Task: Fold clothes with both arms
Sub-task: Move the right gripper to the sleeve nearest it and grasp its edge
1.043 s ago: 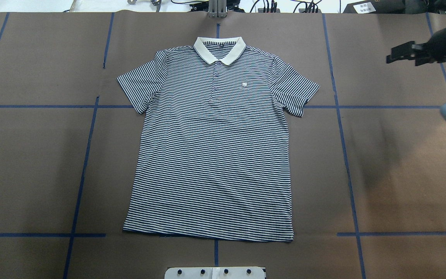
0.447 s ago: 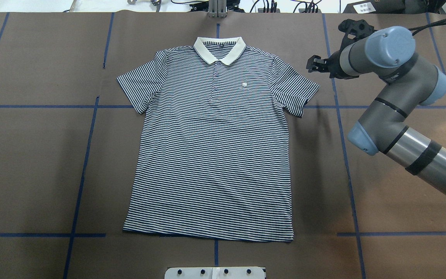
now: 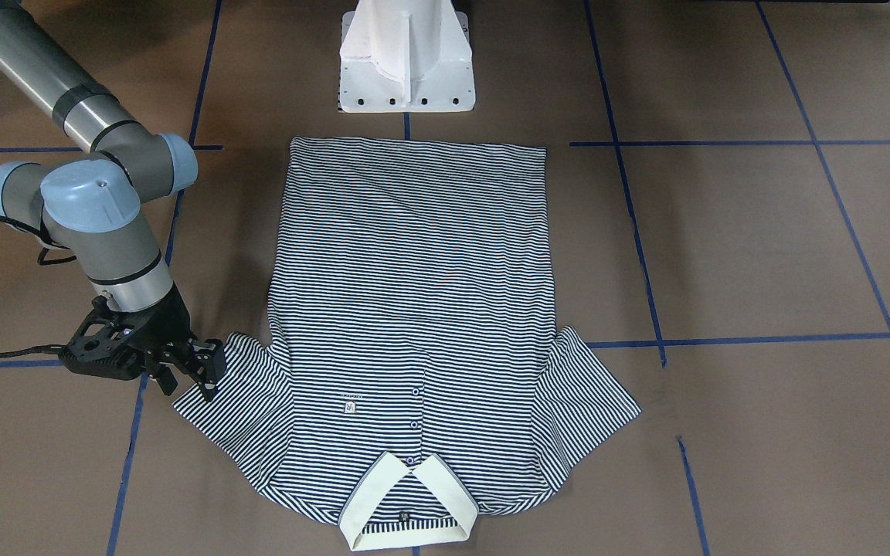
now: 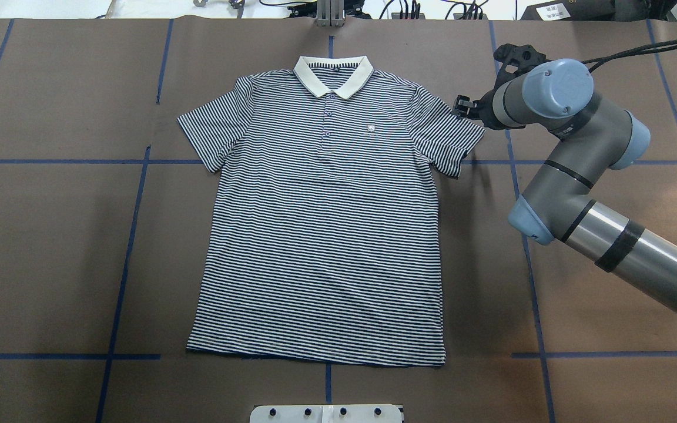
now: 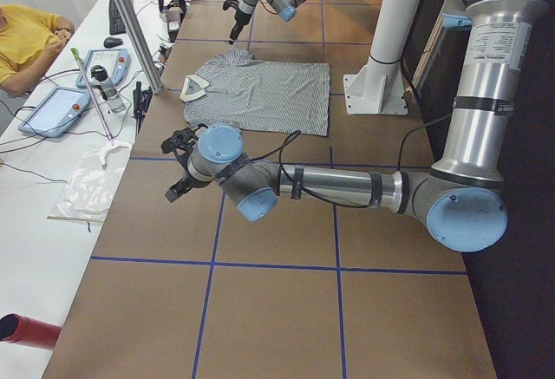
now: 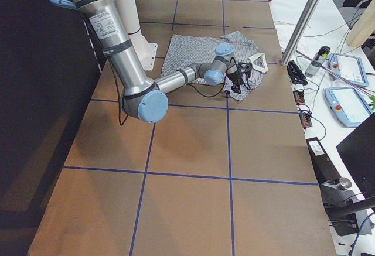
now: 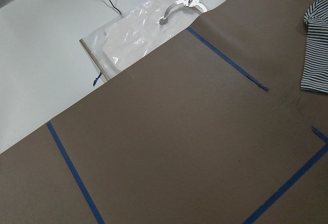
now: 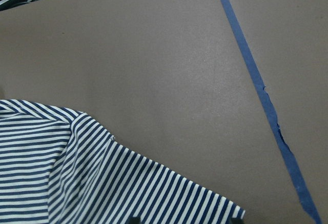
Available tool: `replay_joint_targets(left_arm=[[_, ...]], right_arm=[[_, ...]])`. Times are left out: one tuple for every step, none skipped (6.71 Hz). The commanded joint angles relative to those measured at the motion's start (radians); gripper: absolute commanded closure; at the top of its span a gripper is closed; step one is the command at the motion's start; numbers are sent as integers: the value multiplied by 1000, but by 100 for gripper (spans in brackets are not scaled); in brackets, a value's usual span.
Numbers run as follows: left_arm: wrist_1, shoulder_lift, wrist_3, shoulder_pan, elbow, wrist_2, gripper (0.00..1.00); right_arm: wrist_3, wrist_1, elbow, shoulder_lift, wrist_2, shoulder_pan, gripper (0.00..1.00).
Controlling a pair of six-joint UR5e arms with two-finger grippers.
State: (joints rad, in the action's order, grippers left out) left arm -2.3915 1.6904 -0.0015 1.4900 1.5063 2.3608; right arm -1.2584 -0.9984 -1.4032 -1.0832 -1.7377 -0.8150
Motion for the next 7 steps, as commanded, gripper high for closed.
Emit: replay_joint_targets(left_arm=[[-3,-2,0,0,0,0,0],[-3,-3,0,0,0,0,0],[-3,-3,0,0,0,0,0],[-3,-5,0,0,-1,0,0],[-3,-8,0,0,-2,0,0],[-3,-9,5,0,-2,0,0],[-3,-11,5,0,-2,0,0]], right_arm=[[83,4,48,0,3,-1,41],[111,4,65,2,16,-1,42],[125,4,79,2,17,-1,43],[126,12,85,0,17,-1,44],[125,12,87,2,17,0,45],[125,12,87,2,15,0,45],[123,14,90,3,15,0,46]])
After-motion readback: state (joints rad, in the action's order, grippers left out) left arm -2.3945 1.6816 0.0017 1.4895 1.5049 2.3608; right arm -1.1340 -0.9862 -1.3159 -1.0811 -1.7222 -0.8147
